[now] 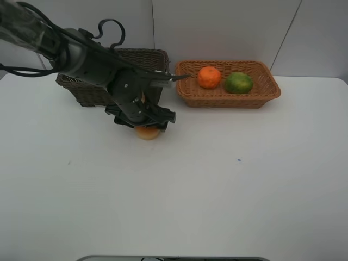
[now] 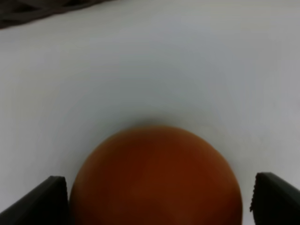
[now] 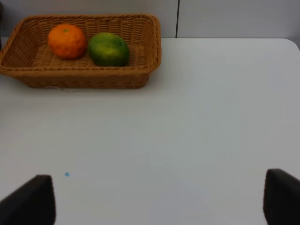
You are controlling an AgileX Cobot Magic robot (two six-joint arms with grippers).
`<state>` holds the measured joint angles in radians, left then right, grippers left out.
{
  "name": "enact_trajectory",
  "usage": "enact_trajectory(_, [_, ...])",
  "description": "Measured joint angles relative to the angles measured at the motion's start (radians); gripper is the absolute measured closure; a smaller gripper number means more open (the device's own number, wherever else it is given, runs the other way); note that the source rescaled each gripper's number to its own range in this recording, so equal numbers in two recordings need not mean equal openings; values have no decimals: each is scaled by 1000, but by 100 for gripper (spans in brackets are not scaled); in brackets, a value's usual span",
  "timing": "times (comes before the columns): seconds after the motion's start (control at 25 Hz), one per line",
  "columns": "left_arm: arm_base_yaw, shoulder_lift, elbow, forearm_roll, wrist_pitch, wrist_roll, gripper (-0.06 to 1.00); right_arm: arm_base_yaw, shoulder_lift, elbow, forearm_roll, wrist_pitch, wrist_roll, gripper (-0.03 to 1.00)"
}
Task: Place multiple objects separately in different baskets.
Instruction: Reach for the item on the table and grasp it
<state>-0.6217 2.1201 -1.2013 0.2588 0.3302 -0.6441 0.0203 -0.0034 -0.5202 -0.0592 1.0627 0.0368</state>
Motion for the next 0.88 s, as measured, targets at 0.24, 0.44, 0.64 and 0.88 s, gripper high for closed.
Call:
enact_trajectory(0.24, [1,18,0,3,0,2,-5,0,0,0,0,0,0,9])
enact_trajectory(0.44, [1,19,0,6,0,3,15,0,0,0,0,0,0,9])
enact_trajectory(0.64, [1,19,0,6,-1,3,19,0,0,0,0,0,0,9])
enact_trajectory(0.88, [1,19,0,6,-1,3,19,0,0,0,0,0,0,9])
